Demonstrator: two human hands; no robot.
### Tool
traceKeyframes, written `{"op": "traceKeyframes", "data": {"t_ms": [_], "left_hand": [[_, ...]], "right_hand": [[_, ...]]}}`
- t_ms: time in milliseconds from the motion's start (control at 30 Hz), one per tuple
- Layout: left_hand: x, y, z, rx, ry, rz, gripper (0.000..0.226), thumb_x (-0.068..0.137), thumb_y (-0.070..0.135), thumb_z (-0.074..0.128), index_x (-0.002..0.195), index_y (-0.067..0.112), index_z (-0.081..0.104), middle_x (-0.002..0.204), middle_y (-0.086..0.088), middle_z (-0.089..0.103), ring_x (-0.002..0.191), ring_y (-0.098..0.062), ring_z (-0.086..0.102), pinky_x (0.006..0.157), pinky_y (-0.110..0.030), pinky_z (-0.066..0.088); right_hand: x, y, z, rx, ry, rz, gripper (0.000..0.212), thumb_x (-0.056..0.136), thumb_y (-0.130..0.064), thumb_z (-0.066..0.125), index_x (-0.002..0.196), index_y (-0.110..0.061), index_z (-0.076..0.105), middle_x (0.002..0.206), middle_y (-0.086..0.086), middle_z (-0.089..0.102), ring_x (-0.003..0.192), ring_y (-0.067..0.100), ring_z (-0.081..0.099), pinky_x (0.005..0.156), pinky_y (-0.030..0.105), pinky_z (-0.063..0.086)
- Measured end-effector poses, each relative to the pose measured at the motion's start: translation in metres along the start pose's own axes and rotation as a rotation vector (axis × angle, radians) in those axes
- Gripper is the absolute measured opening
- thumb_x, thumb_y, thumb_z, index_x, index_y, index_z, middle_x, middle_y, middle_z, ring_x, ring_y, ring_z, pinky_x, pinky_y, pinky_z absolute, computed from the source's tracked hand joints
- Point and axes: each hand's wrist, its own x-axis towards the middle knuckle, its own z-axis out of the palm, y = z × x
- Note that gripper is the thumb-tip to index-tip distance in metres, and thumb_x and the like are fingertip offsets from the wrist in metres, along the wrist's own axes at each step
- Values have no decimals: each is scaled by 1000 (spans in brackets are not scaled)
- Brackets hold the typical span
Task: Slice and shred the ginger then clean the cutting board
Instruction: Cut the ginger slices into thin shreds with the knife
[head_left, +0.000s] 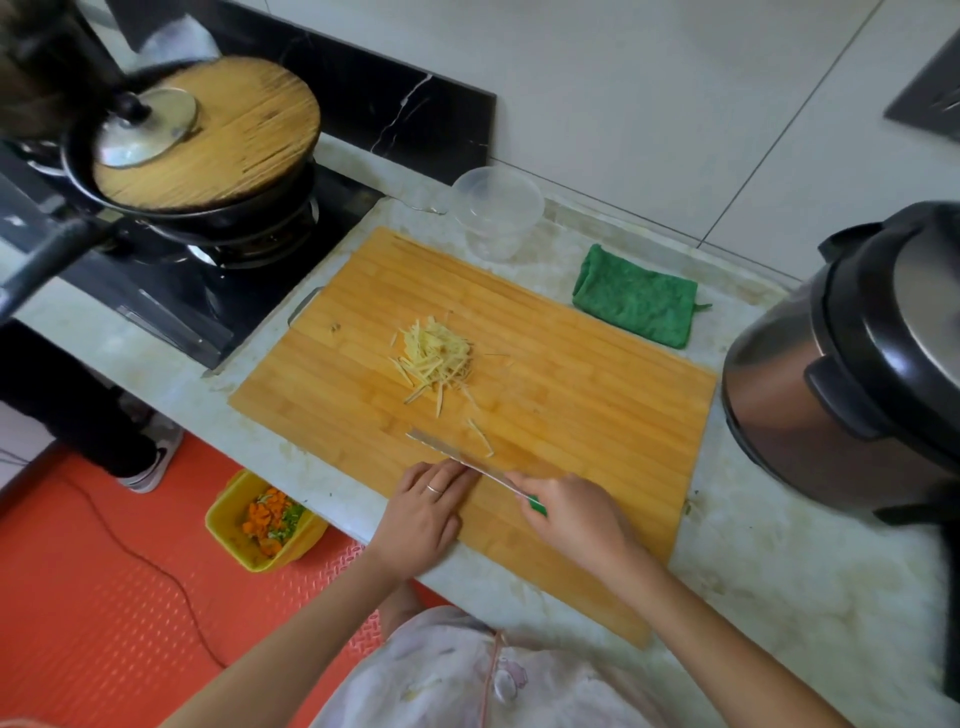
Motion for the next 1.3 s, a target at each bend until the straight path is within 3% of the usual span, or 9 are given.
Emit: {"op": "traceKeyframes", "data": {"t_ms": [100,300,467,567,633,700,1067,1300], "left_hand": [[0,-2,1,19,16,18,53,81,23,41,132,9,45,130,-8,46,114,-22,47,98,-38,31],[0,-1,2,31,15,14,49,86,22,37,133,8,45,131,-9,49,117,-22,47,99,-37,31],[-1,-1,1,19,4,-10,50,100,30,16,136,8,43,133,-10,50,121,-21,46,100,-36,31],[-2,-1,4,38,24,4,45,93,25,30,132,7,45,132,-9,46,117,-23,46,100,-38,31],[-1,0,5,57,45,14,50,84,23,39,130,7,47,129,-9,45,114,-24,47,100,-39,31],[-1,-1,7,69,56,24,50,81,22,40,128,7,47,127,-9,44,112,-25,47,99,-40,31],[-1,0,6,57,66,20,49,83,20,39,129,7,47,127,-10,49,114,-24,47,99,-40,33],[0,-1,6,62,59,29,46,82,20,41,123,6,54,117,-12,58,109,-25,50,97,-39,34]], "right_hand": [[-3,-2,0,-8,-7,15,43,95,-32,46,137,-42,44,94,8,70,85,26,65,62,31,44],[-8,0,1,46,-14,36,43,94,-30,48,135,-40,48,88,8,70,77,27,64,56,28,34],[-7,3,-1,108,-20,64,41,92,-29,50,131,-40,52,88,8,70,76,28,64,57,30,36],[-12,2,0,88,-13,58,42,93,-30,48,133,-41,51,86,8,69,75,28,64,58,33,43],[-15,2,0,54,-4,50,42,94,-30,47,135,-41,48,85,7,69,71,28,63,55,32,40],[-18,1,0,31,-9,41,43,95,-29,46,136,-41,46,85,7,69,64,27,56,52,28,35],[-22,-5,-2,53,-20,67,45,95,-26,47,138,-38,45,88,5,70,62,23,54,42,25,27],[-23,-12,1,60,-2,91,43,96,-25,47,137,-35,44,100,7,69,91,27,65,61,28,37]]}}
